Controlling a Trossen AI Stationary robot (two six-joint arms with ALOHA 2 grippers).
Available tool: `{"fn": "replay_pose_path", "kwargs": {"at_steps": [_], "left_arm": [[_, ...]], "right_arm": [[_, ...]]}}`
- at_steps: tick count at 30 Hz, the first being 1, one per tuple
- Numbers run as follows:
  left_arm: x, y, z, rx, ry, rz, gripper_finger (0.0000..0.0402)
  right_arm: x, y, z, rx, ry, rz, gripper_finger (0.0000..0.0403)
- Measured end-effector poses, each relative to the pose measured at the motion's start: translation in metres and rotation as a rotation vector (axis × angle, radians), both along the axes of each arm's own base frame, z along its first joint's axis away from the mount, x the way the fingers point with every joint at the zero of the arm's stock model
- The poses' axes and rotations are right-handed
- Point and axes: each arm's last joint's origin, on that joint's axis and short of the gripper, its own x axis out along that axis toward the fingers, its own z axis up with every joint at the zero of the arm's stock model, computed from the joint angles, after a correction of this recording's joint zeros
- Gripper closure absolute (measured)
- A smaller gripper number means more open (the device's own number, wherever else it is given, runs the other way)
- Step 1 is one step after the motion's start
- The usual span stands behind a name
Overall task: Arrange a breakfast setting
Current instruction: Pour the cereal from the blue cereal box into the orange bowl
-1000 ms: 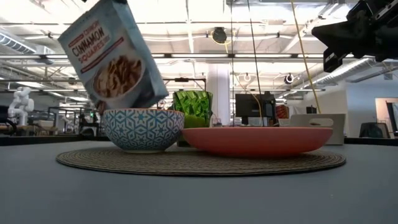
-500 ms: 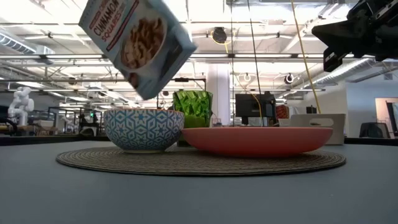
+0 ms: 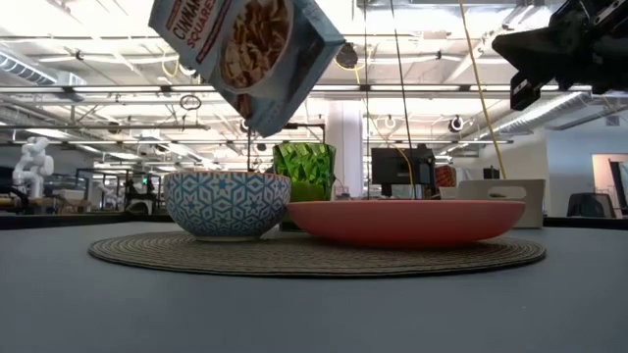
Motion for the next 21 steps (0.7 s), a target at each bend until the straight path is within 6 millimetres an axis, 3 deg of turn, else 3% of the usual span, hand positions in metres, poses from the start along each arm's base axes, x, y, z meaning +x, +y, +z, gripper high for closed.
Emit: {"fn": "replay_pose_path", "kwargs": {"at_steps": [5, 13, 21], "left_arm": [[0.010, -0.004, 0.000, -0.001, -0.017, -0.018, 0.0399], [0.016, -0.006, 0.001, -0.004, -0.043, -0.026, 0.0399], [0.016, -0.006, 0.006, -0.023, -0.101, -0.046, 0.0399]], "right_arm": [[-0.003, 0.000, 0.011, 0.002, -0.119, -0.007, 0.0316], [-0.010, 0.000, 0.026, -0.006, -0.289, -0.020, 0.0186], [-0.012, -0.007, 0.027, 0.028, -0.296, -0.268, 0.0103]]}}
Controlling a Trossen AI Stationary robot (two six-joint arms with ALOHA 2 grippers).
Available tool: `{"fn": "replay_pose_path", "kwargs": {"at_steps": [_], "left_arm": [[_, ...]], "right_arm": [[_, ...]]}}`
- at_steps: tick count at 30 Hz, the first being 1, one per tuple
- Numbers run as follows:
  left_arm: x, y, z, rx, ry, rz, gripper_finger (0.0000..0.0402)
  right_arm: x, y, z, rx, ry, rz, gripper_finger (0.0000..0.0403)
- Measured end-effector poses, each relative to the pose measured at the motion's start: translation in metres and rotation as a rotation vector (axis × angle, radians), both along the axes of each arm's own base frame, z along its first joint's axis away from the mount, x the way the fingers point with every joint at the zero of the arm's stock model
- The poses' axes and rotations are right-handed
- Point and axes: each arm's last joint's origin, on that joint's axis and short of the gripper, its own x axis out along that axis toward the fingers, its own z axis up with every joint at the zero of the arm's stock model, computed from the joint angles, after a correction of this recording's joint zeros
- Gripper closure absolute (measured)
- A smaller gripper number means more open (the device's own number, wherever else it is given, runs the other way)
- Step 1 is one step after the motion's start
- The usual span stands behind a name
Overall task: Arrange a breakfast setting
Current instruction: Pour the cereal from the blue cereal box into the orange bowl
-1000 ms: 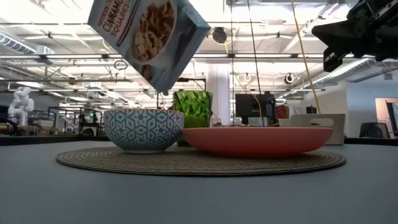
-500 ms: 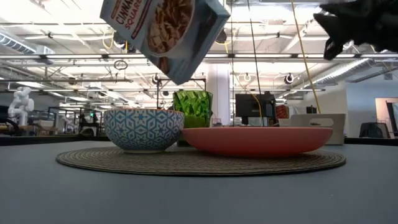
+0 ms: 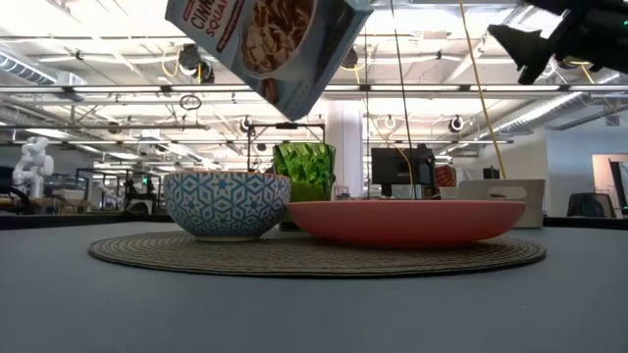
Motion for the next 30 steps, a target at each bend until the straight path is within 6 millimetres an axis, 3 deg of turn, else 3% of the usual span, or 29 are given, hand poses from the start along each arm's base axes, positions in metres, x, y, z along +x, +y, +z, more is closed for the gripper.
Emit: {"fn": "replay_pose_path", "kwargs": {"at_steps": [15, 26, 30], "left_arm": [[0.000, 0.000, 0.003, -0.012, -0.036, -0.006, 0.0399], [0.016, -0.001, 0.005, -0.030, -0.098, -0.007, 0.0399], [0.020, -0.001, 0.005, -0.032, -0.118, -0.007, 0.0399]], "right_arm": [[0.000, -0.001, 0.001, -0.117, 0.042, -0.104, 0.0094], [0.006, -0.001, 0.000, -0.299, 0.143, -0.208, 0.0094], [0.011, -0.002, 0.009, -0.318, 0.191, -0.243, 0.0094]]}}
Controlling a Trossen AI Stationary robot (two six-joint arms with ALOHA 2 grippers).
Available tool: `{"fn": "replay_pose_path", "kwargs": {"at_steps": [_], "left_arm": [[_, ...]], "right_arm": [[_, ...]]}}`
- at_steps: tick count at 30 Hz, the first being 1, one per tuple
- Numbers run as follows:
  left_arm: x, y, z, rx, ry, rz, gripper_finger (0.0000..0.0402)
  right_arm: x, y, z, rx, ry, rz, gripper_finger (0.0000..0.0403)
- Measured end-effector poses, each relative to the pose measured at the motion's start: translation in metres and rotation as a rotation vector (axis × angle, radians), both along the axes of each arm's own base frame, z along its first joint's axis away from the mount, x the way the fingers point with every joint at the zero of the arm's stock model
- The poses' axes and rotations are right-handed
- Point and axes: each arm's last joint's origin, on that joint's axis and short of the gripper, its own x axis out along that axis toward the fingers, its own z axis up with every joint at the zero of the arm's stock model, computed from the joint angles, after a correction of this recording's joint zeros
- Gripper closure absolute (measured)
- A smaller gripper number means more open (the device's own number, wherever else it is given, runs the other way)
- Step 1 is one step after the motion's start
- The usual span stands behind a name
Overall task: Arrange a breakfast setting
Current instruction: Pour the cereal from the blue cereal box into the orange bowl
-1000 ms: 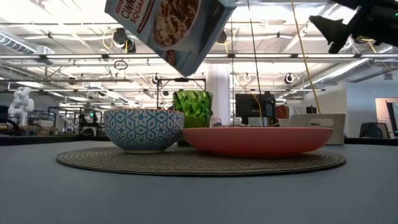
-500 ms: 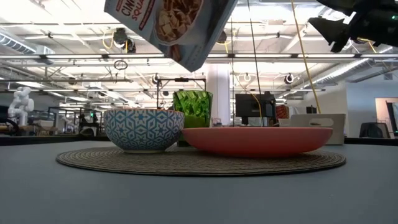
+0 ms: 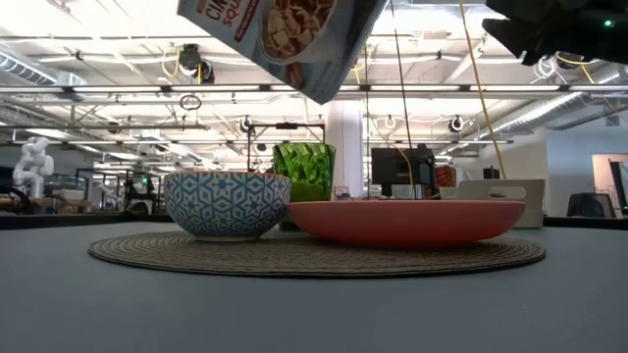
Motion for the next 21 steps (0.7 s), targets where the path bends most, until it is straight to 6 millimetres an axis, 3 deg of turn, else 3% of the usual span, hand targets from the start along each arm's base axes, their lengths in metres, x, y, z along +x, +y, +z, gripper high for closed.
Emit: {"fn": "replay_pose_path", "kwargs": {"at_steps": [7, 15, 21], "left_arm": [[0.006, 0.000, 0.002, -0.002, -0.039, 0.001, 0.0399], [0.008, 0.000, 0.003, -0.004, -0.060, 0.000, 0.0399], [0.008, 0.000, 0.003, -0.004, -0.063, 0.000, 0.0399]], "right_arm": [[0.016, -0.001, 0.014, -0.025, 0.088, -0.035, 0.0094], [0.035, -0.005, 0.010, -0.012, 0.150, -0.104, 0.0094], [0.048, -0.006, 0.007, -0.045, 0.151, -0.034, 0.0094]]}}
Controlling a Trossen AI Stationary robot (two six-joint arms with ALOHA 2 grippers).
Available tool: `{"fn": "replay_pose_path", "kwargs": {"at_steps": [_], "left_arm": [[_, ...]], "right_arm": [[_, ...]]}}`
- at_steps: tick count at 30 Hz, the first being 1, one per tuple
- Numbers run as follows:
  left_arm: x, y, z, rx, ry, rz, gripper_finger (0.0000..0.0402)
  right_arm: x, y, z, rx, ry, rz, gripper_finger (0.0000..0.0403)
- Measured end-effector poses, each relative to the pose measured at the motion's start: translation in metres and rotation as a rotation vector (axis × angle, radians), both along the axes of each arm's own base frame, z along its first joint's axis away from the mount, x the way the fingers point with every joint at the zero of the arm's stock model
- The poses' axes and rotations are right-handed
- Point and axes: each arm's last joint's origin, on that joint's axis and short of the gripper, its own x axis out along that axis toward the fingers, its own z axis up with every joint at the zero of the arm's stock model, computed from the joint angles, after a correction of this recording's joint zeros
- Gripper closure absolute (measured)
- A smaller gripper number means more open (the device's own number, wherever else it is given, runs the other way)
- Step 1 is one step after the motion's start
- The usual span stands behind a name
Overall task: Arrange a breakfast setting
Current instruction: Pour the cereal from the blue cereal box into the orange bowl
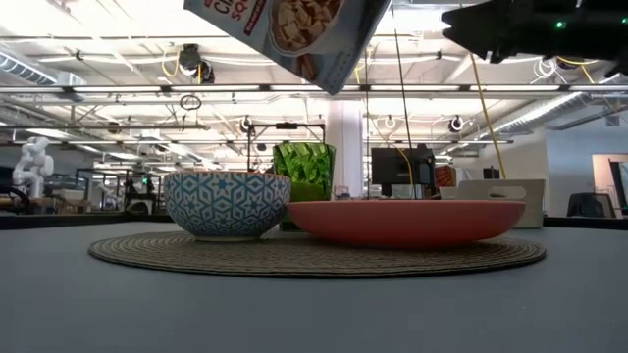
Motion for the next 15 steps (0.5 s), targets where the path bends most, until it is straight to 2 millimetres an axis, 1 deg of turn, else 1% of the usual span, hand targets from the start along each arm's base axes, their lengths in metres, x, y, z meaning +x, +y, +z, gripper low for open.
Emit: {"fn": "replay_pose_path", "kwargs": {"at_steps": [5, 10, 15], "left_arm": [[0.000, 0.000, 0.000, 0.000, 0.000, 0.000, 0.0399], [0.000, 0.000, 0.000, 0.000, 0.000, 0.000, 0.0399], [0.000, 0.000, 0.000, -0.002, -0.001, 0.000, 0.0399]], "right_arm": [[0.010, -0.002, -0.003, -0.003, -0.013, -0.003, 0.0094], [0.019, -0.002, -0.005, -0.030, -0.030, 0.061, 0.0094], [0.028, -0.005, -0.008, -0.035, -0.043, 0.067, 0.0094]]}}
